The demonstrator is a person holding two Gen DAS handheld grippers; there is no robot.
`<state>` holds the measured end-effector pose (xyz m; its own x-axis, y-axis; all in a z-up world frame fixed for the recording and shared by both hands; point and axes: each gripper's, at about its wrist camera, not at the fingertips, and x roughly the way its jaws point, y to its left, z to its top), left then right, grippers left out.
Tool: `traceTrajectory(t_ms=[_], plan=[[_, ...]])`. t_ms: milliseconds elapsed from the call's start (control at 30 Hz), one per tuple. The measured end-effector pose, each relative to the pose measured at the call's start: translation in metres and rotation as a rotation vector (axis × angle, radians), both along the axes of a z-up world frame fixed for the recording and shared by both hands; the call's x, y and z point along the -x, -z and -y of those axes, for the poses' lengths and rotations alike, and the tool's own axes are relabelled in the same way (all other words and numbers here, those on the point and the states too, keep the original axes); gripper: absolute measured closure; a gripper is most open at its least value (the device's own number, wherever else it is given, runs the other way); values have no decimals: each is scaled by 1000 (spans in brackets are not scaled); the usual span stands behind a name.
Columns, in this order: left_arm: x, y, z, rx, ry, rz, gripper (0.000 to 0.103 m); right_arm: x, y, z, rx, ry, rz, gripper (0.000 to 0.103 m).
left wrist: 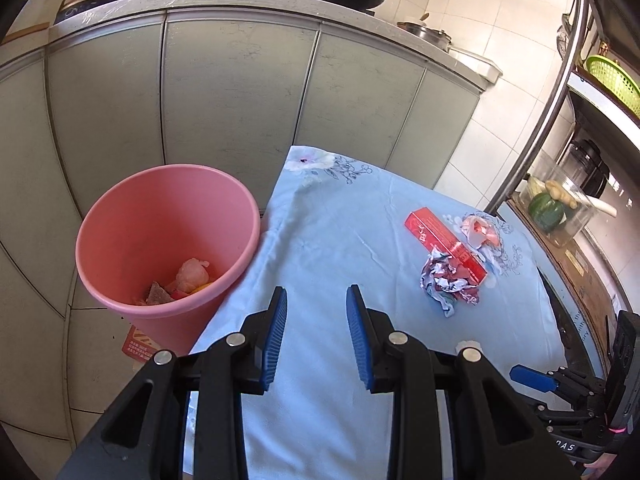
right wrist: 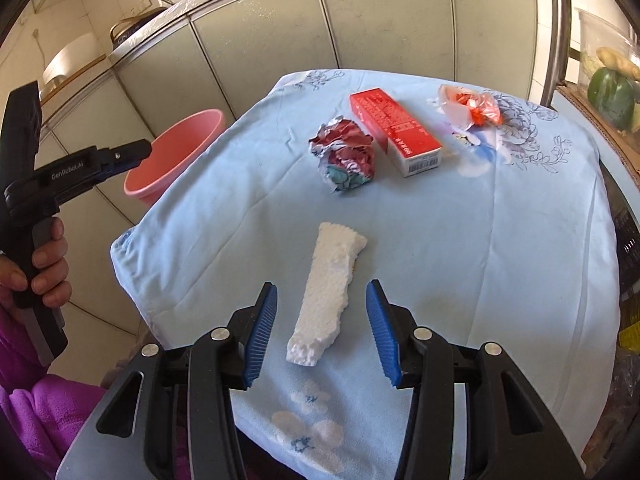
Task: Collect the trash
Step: 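Move both open tools back to the remaining trash on the table, then grasp the white foam strip with the right tool while the left tool grasps the crumpled foil wrapper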
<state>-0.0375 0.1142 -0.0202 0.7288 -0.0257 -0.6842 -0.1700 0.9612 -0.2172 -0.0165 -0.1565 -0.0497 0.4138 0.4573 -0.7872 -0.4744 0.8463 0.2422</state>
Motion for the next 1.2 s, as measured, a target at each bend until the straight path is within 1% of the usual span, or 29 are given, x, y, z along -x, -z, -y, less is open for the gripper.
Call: traceTrajectory(t_ms=[167,300,333,400,433,600,767,867,967,1033,1100,1200], plan=[[0,0,7,-4,19,-6,73,2,7,-9,29,-32,-12,56],[-3,1,13,-10,39,-14,73,-1,13,-15,67,-42,-4,57],[-4,1,15,-11,46,-17,73,-1,14,-17,73,-44,-5,58],[-6,1,19,-9,58,-22,73,-3,18,-18,81,-48,-16,69],[-8,2,21,-4,65,-26,73,-4,21,-19,85,-48,-22,71],[-21,3,35,39,125,-45,73,-9,22,-8,58,-13,-16,73],[-36,2,62,61,214,-55,72,-17,15,15,16,95,43,74],[-48,3,80,61,263,-65,72,-24,12,25,34,141,93,73],[-60,5,97,58,294,-76,72,-33,13,28,49,154,106,74],[-68,8,105,55,301,-83,72,-36,11,30,41,157,111,74],[-77,11,111,58,299,-95,72,-38,5,32,43,163,134,73],[-91,17,117,89,286,-115,72,-41,-4,37,39,176,163,74]])
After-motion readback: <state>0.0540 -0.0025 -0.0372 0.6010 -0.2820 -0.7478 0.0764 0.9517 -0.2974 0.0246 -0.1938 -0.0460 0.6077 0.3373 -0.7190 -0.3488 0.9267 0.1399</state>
